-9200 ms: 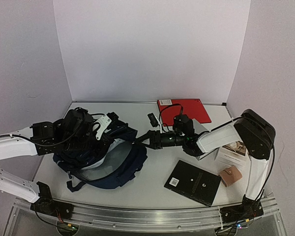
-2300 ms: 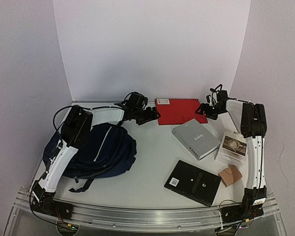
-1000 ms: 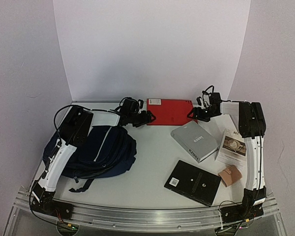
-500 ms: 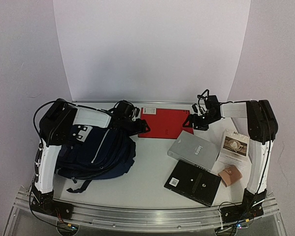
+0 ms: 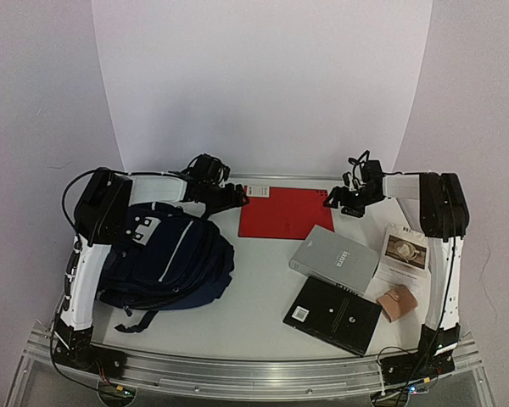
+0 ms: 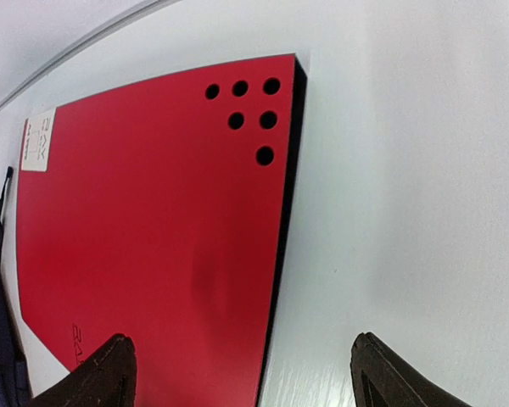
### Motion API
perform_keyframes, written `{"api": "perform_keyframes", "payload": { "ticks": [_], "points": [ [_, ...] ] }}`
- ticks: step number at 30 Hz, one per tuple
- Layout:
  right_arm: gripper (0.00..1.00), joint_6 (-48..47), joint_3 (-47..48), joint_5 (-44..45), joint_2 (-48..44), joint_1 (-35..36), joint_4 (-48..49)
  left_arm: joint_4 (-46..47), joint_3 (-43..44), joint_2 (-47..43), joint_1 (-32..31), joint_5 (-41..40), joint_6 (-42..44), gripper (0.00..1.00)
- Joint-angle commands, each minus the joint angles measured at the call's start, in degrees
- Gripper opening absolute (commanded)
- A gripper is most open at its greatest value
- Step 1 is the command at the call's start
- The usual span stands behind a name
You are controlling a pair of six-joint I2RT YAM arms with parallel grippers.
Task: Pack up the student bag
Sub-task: Pick up the files from the center of the board.
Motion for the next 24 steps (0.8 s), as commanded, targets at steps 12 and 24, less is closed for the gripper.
{"api": "perform_keyframes", "payload": {
  "ticks": [12,24],
  "points": [
    [0.65,0.9,13.7,-14.5,11.9,-1.7,0.3,0.3,11.4,11.9,2.0,5.9,0.8,0.77],
    [0.41,6.4,9.1,-22.9,6.5,-1.7,8.7,2.6,9.6,12.2,2.1,9.1,-0.3,0.7]
  ]
}}
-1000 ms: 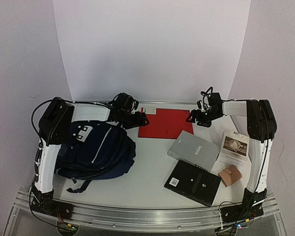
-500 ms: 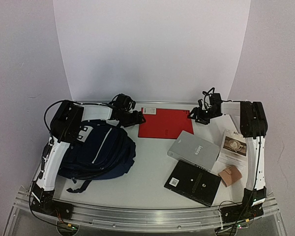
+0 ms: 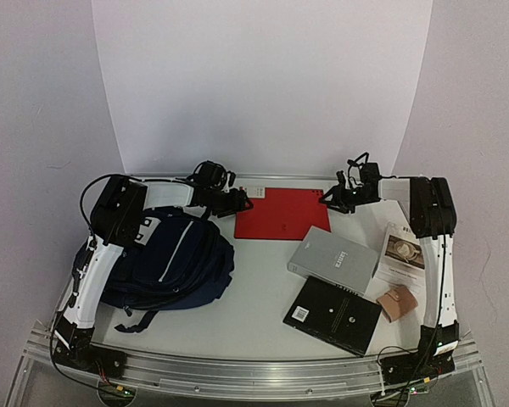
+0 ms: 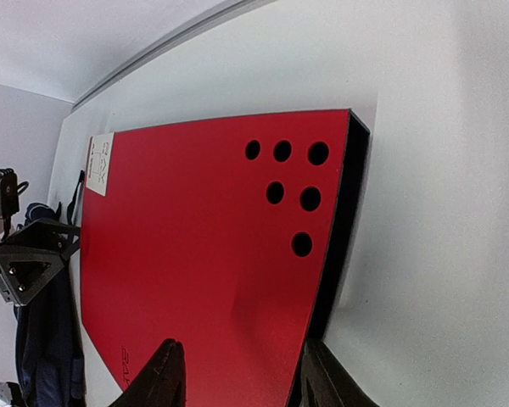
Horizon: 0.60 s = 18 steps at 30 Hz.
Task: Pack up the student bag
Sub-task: Pick up the files from the center of the board.
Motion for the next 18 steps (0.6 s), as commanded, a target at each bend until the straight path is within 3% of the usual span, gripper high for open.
{"api": "perform_keyframes", "payload": {
  "ticks": [1,7,18],
  "points": [
    [0.4,3.8,-3.6,-6.2,-5.7,0.2,7.2,1.2,-1.0,0.3,0.1,2.0,-0.8,0.7],
    [0.35,9.0,-7.6,-11.0,-9.7,0.2,15.8,1.8,-2.2,-0.9,0.1,2.4,-0.5,0.69],
    [0.22,12.1,-10.9,-14.8,-12.7,1.3,20.3,6.3,-5.3,-2.3,0.1,6.5,-1.5,0.65]
  ]
}}
